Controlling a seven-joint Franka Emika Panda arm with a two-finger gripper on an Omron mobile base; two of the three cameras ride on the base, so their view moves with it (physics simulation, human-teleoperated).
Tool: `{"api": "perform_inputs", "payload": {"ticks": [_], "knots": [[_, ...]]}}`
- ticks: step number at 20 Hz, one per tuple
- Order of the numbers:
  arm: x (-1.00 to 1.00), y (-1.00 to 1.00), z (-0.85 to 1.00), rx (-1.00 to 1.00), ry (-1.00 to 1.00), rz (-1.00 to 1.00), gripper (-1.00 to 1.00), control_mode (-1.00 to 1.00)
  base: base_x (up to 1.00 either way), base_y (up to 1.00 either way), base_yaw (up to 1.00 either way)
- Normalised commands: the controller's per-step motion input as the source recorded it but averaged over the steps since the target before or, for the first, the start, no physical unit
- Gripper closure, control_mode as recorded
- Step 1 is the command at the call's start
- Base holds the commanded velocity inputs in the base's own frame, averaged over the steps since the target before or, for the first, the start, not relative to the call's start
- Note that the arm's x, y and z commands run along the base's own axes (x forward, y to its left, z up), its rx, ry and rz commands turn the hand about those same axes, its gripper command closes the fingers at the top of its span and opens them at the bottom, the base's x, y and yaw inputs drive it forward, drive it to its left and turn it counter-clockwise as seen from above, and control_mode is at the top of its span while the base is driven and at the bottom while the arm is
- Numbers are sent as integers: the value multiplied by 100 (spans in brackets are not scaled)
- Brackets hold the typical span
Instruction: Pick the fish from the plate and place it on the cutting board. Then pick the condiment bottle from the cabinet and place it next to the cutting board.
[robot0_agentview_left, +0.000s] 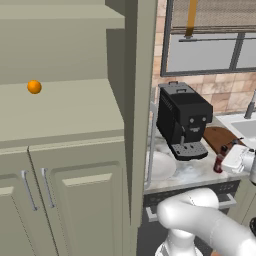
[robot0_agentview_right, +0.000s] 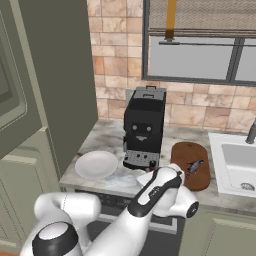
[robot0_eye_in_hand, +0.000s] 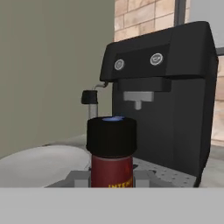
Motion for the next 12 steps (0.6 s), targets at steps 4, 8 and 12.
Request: {"api": "perform_inputs", "payload": {"ticks": [4, 8, 12], "knots": [[22, -9, -16, 0, 0, -1, 100, -100, 0, 0, 0], [20, -7, -18, 0, 0, 0, 100, -100, 0, 0, 0], [19, -9, -20, 0, 0, 0, 100, -100, 0, 0, 0]]}}
